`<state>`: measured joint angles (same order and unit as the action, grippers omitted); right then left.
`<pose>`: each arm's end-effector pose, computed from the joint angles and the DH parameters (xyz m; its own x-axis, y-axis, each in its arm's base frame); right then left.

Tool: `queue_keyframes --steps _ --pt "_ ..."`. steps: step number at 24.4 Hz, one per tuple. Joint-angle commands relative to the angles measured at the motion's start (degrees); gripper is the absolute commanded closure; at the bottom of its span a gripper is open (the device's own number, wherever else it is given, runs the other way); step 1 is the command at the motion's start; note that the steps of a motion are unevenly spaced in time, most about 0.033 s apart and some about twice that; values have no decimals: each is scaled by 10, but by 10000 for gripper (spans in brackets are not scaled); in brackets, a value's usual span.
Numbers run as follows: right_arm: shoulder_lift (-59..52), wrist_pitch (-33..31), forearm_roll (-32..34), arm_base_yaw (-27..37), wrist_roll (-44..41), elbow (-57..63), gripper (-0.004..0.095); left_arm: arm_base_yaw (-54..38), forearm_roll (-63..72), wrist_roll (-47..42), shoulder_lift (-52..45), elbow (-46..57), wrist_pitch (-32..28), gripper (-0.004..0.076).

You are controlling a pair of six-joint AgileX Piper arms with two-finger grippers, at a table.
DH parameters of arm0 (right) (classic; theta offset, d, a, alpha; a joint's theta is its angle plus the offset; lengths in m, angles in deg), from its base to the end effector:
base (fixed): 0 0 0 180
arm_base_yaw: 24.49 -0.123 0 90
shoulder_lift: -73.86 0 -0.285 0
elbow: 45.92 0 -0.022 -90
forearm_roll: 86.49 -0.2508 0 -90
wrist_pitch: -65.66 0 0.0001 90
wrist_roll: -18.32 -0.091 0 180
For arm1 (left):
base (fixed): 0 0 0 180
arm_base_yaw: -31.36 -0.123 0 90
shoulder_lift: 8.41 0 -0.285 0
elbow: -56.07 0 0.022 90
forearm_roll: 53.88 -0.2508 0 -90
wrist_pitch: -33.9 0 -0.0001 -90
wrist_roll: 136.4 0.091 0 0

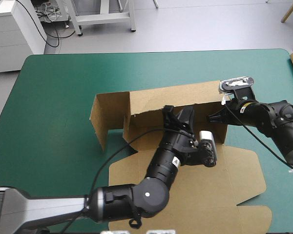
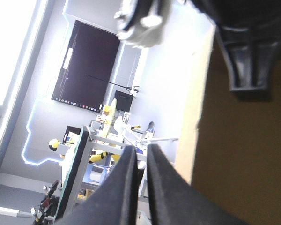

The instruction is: Fold the box

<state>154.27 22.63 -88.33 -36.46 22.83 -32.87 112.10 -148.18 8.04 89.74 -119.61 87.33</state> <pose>0.2606 0.0573 0.3448 -0.6960 -0.2040 -0.6885 -0.2609 0.9651 -0.0222 0.1274 -0.3279 0.3661 0.3985 0.8303 -0.3897 0.2365 0.3175 0.9183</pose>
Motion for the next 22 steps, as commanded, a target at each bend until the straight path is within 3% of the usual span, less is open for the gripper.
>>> queue_keyframes --steps 1,7,8,13,22 --pt "-8 -44 30 0 -22 -46 909 -15 -16 -11 -74 -13 6 724" --pt "46 -140 44 1 -24 -97 910 -129 77 -11 -148 -13 -37 724" --pt "74 -157 44 1 -24 -114 910 -186 127 -11 -167 -13 -55 724" --pt "167 -159 42 1 -24 -175 910 -349 265 9 -193 -13 -79 724" --pt "332 -158 40 1 -8 -345 909 -628 657 255 -194 -13 -93 724"
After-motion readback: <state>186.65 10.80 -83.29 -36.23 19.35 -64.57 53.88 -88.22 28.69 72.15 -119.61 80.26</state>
